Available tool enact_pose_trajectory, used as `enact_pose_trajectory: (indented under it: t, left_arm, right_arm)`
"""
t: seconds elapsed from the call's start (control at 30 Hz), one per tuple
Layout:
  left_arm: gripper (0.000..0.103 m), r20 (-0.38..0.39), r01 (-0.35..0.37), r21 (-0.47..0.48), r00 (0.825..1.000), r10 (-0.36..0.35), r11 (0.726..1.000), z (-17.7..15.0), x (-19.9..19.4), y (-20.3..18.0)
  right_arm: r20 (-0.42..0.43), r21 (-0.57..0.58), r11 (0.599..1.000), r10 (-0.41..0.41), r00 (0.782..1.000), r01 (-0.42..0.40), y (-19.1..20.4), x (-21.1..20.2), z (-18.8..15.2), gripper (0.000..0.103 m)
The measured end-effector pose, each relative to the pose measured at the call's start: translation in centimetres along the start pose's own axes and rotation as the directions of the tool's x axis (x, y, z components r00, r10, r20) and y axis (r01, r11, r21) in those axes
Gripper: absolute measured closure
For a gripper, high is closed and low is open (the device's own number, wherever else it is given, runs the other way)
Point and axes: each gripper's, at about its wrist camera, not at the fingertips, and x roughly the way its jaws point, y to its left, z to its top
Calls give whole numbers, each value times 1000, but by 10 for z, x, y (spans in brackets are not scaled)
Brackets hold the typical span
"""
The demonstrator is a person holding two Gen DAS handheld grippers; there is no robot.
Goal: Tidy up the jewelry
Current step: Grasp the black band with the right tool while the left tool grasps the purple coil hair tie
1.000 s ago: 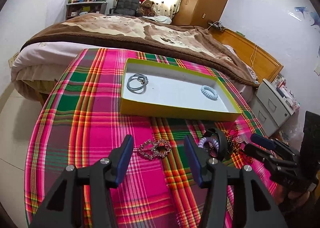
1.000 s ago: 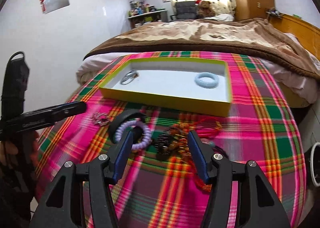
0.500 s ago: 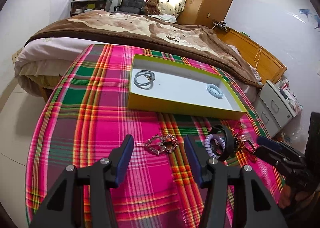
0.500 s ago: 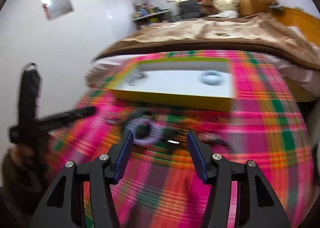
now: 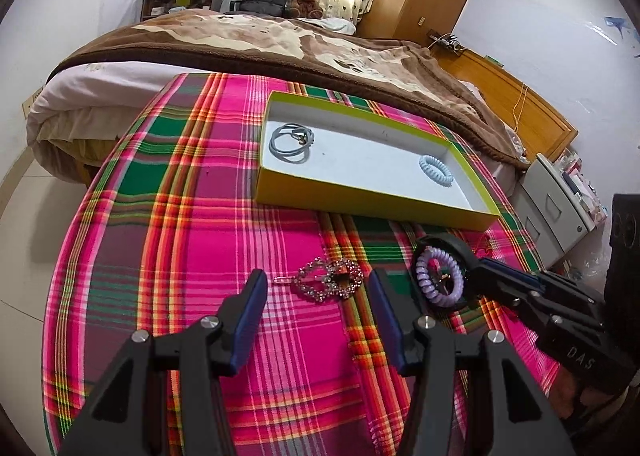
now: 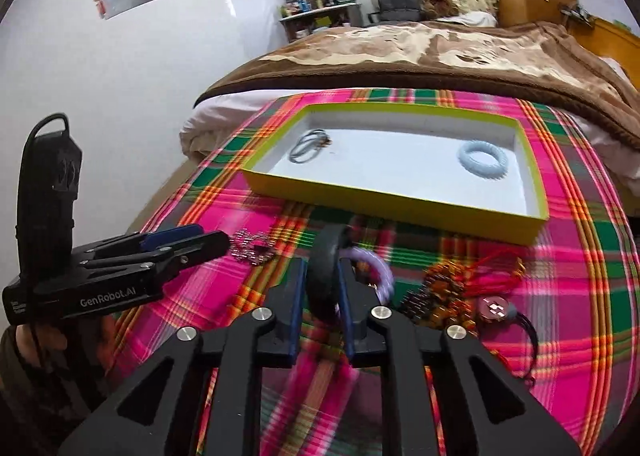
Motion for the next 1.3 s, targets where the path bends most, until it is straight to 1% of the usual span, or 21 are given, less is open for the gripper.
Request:
enact_pose_trajectory:
  t: [0.13,0.23,0.3,0.37,0.43,0.5,0.53,0.6,0.63,0.7,0.73,0.8,0.83,0.87,0.9,0.93,1.0,1.07,1.1,1.2,1.3]
  left_arm:
    - [49,0,0,-4,1000,0,1000,0,0,2]
    - [49,-9,-5,-2,1000,5,1000,0,3,2]
    - [49,-17,-7,3,1000,7,1000,0,6,0]
    - [49,-21,-6,8,1000,6,1000,-1,7,-2]
    - [49,-20,-4,8,1000,4,1000,-1,7,-3]
    - [49,-21,-11,2,1000,11,1000,0,8,-2]
    - [49,-20,-11,1,1000,11,1000,1,8,-2]
    - [49,-18,-9,-2,1000,9,1000,1,7,-1]
    - [49,-18,-8,-2,1000,8,1000,0,7,-1]
    - [49,-20,-7,-8,1000,7,1000,1,7,0]
    - [49,-21,-11,-8,1000,11,1000,1,8,1]
    - [49,-21,-7,-3,1000,7,1000,2,8,1]
    - [49,-20,-7,-3,1000,7,1000,2,8,2]
    - [49,-24,-8,-4,1000,8,1000,2,9,3]
    - [49,-32,-13,-3,999,13,1000,2,10,4]
    - [49,-41,-28,10,999,29,1000,1,12,3]
    - [49,-51,-30,39,998,32,999,-1,12,-1]
    - [49,-48,4,89,999,0,996,-2,9,-11]
    - [49,-43,10,111,999,-5,994,-3,7,-17]
    - [49,-68,80,183,995,-69,980,-6,7,-43]
    - [49,-90,134,233,989,-116,963,-10,11,-68]
  right_arm:
    - [31,59,998,-23,999,22,-23,-17,-9,88]
    - [57,146,989,-21,998,12,-47,-30,-20,88]
    - [71,229,973,25,997,-40,-64,-34,-25,88]
    - [100,303,941,123,987,-148,-78,-35,-27,88]
    - [145,345,895,246,958,-282,-82,-35,-26,88]
    - [188,352,850,347,919,-393,-79,-35,-22,88]
    - [200,346,843,362,911,-411,-78,-35,-21,88]
    - [187,336,856,348,919,-393,-75,-31,-18,88]
    - [202,365,821,390,898,-439,-80,-27,-19,88]
    - [252,449,709,483,839,-543,-94,-19,-27,88]
    - [244,474,700,479,843,-535,-98,-16,-29,88]
    - [225,480,732,430,874,-483,-102,-16,-30,88]
    - [234,472,738,423,875,-483,-102,-18,-31,88]
    - [253,473,723,437,863,-505,-104,-20,-31,88]
    - [267,470,720,436,859,-511,-105,-22,-30,88]
    - [265,460,737,418,869,-495,-104,-25,-28,88]
    - [254,414,799,359,898,-436,-101,-35,-25,88]
    - [249,358,856,298,922,-373,-95,-48,-22,88]
    - [247,340,873,276,929,-349,-94,-53,-21,88]
    - [242,306,909,212,947,-282,-92,-63,-19,88]
    - [243,298,922,178,954,-248,-95,-71,-22,88]
